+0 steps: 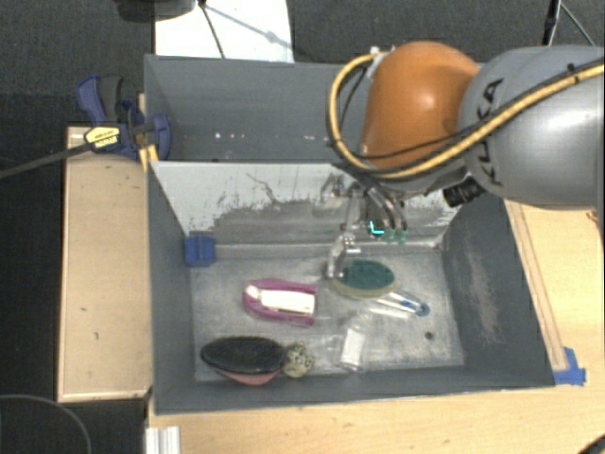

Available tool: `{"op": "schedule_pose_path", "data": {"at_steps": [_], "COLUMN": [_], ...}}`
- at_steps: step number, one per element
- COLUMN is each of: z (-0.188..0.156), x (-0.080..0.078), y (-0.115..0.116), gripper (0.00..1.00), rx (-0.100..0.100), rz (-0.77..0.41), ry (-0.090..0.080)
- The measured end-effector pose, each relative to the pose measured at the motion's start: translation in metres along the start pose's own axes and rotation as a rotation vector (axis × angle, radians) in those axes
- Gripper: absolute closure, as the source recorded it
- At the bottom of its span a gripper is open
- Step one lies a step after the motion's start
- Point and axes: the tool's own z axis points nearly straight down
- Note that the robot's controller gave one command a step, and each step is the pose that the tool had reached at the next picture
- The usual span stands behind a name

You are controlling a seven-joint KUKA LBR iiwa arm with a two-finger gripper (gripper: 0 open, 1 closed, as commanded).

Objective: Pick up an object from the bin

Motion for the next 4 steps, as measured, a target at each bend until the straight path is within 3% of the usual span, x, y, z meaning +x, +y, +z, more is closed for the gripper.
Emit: {"op": "schedule_pose_path", "data": {"at_steps": [1, 2, 3, 4], "z": [0.137, 0.107, 0.107, 0.134], "x": [0.042, 0.047, 0.046, 0.038], "y": [0.049, 0.034, 0.025, 0.027], "gripper": [0.0, 0.0, 0.0, 0.0], "rx": [-0.003, -0.002, -0.002, -0.003], "rz": [0.031, 0.175, 0.251, 0.388], "ry": [-0.013, -0.01, -0.01, -0.006]}}
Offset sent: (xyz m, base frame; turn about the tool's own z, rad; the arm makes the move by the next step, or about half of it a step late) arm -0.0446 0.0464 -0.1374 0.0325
